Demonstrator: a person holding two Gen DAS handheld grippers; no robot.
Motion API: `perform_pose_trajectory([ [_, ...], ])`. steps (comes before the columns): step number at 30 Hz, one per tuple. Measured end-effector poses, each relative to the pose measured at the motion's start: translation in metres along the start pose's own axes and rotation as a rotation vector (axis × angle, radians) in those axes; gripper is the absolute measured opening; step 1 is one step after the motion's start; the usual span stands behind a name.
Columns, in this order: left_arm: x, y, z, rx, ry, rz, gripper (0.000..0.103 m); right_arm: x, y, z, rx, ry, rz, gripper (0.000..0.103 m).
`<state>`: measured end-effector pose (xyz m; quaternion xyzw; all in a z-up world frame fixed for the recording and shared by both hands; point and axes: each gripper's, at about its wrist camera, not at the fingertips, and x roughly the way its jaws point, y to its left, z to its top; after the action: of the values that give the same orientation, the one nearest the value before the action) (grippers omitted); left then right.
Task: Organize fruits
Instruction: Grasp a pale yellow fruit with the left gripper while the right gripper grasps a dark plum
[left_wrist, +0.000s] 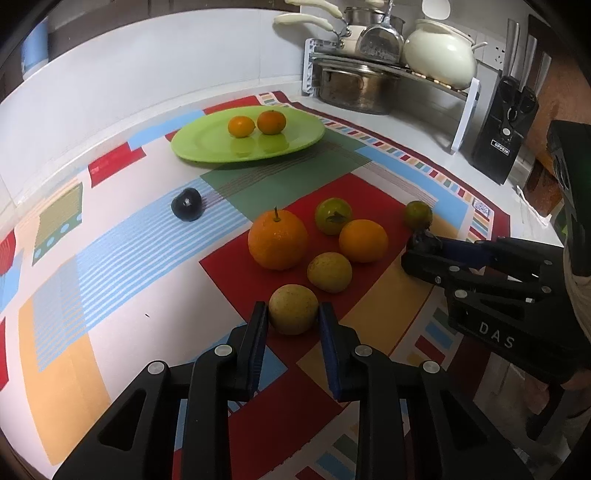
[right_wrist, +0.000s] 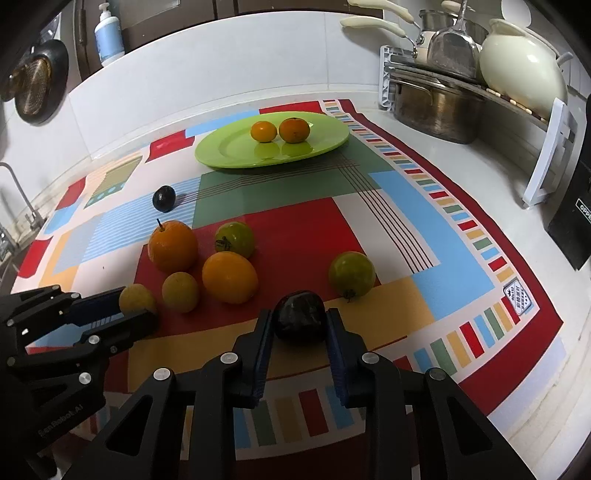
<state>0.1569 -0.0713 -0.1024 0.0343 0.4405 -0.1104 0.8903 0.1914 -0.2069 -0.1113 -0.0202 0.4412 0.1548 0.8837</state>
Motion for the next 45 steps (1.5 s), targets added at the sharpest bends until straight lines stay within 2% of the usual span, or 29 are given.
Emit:
perform_pose_trajectory([
  [10,-0.022,-0.002,0.009,0.031,-0.051,-0.010,0.028,-0.025,0.013,0.002,-0.001,-0.035,0.033,0.029],
  [31,-0.065,0.015,0.039,0.090,-0.154,-0.035,0.028,-0.069,0.035,0.030,0.026,-0.136,0.029,0.029],
  [45,-0.061,0.036,0.073,0.132,-0.189,-0.069,0.028,-0.069,0.048,0.068,0.041,-0.191,0.035,0.029],
])
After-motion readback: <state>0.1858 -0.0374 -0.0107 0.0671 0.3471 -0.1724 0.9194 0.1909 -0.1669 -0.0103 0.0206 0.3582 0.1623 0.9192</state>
